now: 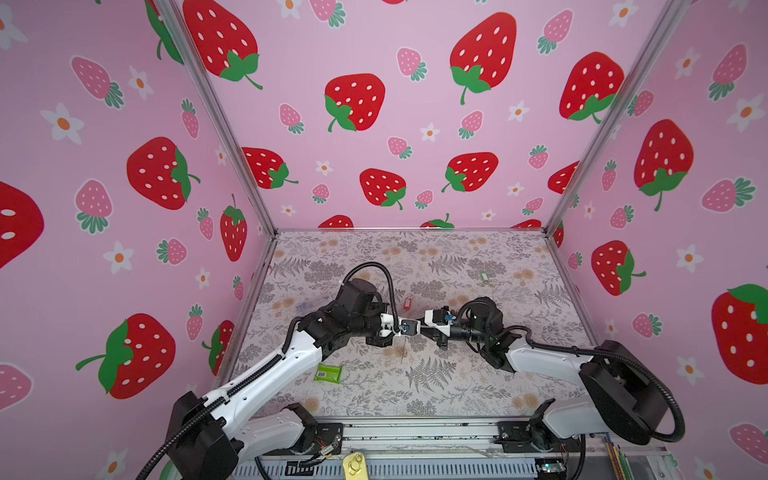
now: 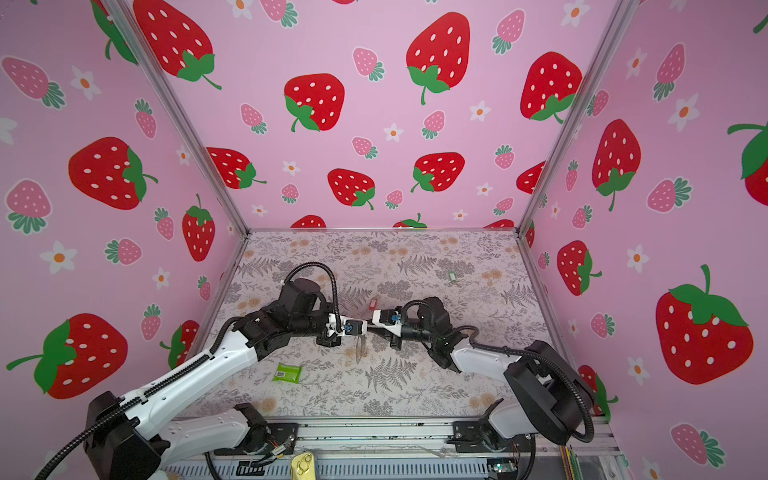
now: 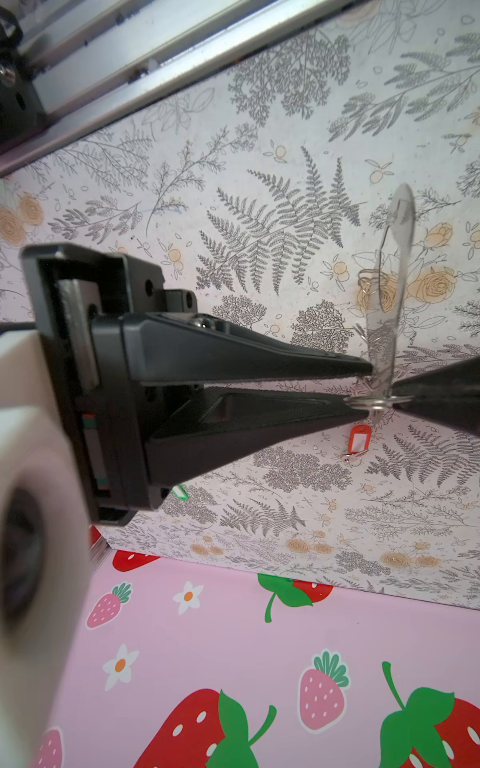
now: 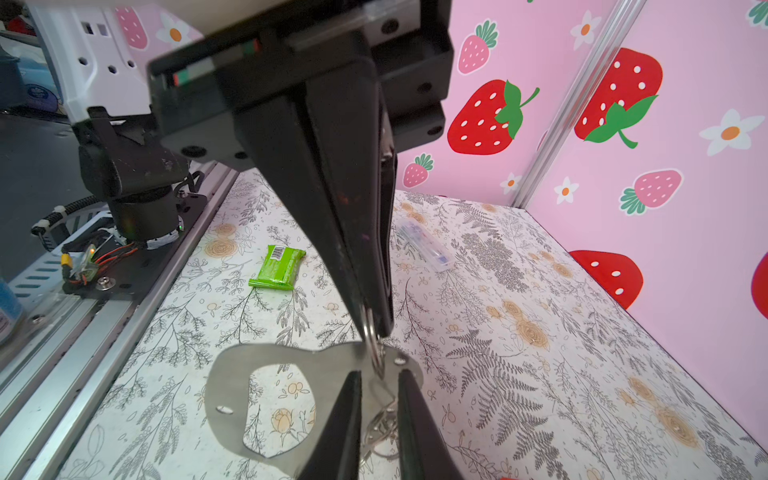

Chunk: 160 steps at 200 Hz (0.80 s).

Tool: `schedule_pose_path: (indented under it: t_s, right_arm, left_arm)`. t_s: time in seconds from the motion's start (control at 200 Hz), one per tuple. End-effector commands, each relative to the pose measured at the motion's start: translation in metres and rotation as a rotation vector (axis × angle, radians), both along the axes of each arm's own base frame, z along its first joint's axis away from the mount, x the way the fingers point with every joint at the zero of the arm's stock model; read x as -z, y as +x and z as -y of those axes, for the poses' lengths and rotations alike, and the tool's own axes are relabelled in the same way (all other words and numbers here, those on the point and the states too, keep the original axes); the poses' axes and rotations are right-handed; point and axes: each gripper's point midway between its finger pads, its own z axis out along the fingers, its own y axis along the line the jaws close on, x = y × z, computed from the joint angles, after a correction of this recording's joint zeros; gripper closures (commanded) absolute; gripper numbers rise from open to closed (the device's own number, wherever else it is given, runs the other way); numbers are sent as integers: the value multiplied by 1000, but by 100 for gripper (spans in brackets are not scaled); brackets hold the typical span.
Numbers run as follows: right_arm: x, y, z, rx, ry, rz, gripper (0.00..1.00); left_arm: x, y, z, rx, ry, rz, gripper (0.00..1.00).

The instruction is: Put the keys on the keyring

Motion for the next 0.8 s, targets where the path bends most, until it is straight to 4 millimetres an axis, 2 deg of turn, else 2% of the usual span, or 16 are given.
schedule_pose_path:
  t_s: [0.0,0.495,0.795]
  right_arm:
    - [-21,-4,-2,-19,57,36,82]
    - [-26,-5,-2,-20,67,42,84]
    - [-26,-8,-4,-35,68,42,92]
  left_arm:
    - [-14,-2,2,18,-20,22,100]
    - [-9,-4,0,19,4,9,100]
    - [-6,-3,1,22,13,-10,100]
